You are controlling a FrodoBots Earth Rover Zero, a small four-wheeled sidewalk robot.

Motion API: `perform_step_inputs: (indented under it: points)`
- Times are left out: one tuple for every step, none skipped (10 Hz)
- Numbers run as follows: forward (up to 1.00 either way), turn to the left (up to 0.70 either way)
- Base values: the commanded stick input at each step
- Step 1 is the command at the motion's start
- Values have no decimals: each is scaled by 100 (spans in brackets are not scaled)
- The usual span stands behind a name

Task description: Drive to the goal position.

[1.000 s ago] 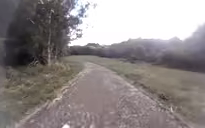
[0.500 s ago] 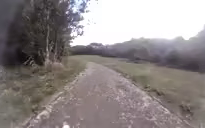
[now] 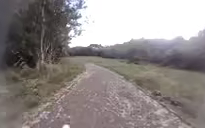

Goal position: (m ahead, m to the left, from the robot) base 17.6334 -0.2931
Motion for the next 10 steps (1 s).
perform_step_inputs:
  points:
    - [100, 3]
    - [100, 2]
    - [100, 2]
    - [100, 2]
    - [100, 3]
    - [100, 2]
    - [100, 3]
    - [100, 2]
    - [100, 2]
    - [100, 2]
